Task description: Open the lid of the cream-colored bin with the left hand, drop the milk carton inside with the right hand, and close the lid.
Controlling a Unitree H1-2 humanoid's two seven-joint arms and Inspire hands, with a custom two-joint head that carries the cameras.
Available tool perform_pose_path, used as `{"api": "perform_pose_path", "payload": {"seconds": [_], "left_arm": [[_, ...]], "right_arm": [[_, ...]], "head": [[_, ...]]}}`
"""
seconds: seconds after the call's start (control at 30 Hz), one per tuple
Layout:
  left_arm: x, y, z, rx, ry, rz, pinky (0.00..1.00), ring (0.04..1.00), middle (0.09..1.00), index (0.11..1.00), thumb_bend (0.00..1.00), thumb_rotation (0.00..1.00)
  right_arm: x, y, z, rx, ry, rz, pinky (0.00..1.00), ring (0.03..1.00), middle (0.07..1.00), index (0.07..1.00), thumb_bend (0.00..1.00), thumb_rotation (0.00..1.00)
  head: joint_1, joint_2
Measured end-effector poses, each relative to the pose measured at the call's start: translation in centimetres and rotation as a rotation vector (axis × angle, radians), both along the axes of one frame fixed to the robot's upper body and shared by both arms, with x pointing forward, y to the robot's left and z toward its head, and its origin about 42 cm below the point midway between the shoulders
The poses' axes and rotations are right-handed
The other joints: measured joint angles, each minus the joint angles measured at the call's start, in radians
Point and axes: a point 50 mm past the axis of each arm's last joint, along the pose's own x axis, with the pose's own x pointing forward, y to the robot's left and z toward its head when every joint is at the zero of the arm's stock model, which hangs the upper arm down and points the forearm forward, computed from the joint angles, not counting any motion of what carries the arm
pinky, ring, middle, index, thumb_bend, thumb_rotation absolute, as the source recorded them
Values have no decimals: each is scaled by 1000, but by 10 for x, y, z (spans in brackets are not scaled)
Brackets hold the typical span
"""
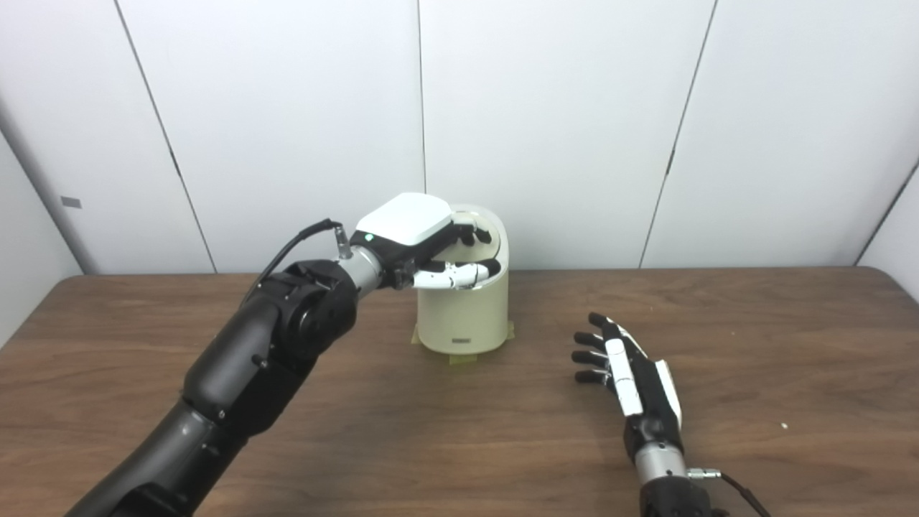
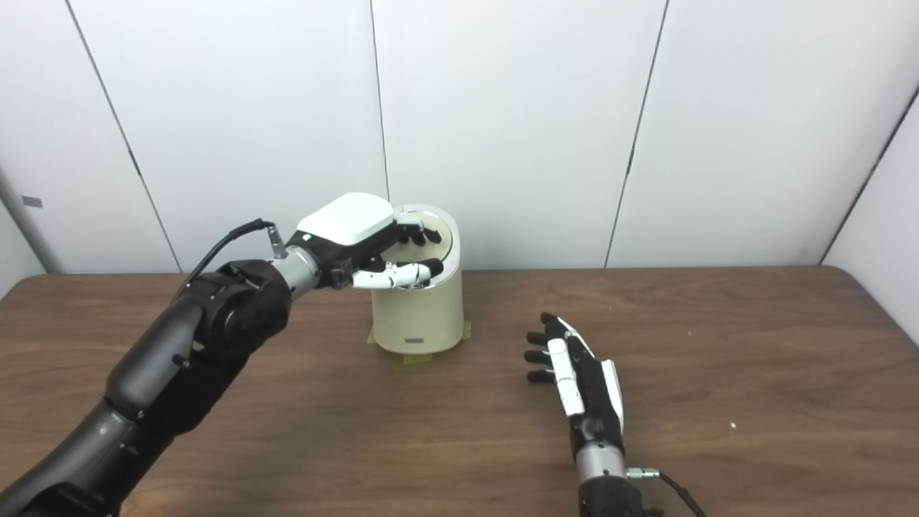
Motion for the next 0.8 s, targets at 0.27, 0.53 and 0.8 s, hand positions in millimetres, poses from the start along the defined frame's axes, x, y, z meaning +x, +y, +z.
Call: {"api": "perform_pose_path", "payload": {"seconds": [0.27, 0.53, 0.8], "left_arm": [[-5, -3, -11, 78, -41, -23, 730, 765, 794, 931, 491, 993], [-8, -13, -14, 275, -106, -59, 817, 806, 834, 972, 542, 1000], [-10, -13, -14, 285, -116, -56, 816, 814, 832, 972, 528, 1000]], "right_arm": [[-1, 0, 1, 14, 13, -5, 537, 668, 717, 826, 448, 1000], [-1, -1, 1, 27, 26, -15, 526, 656, 708, 820, 442, 1000], [-2, -1, 2, 37, 28, -18, 534, 654, 706, 824, 449, 1000]], "head": [[-2, 11], [-2, 15], [-5, 15]]}}
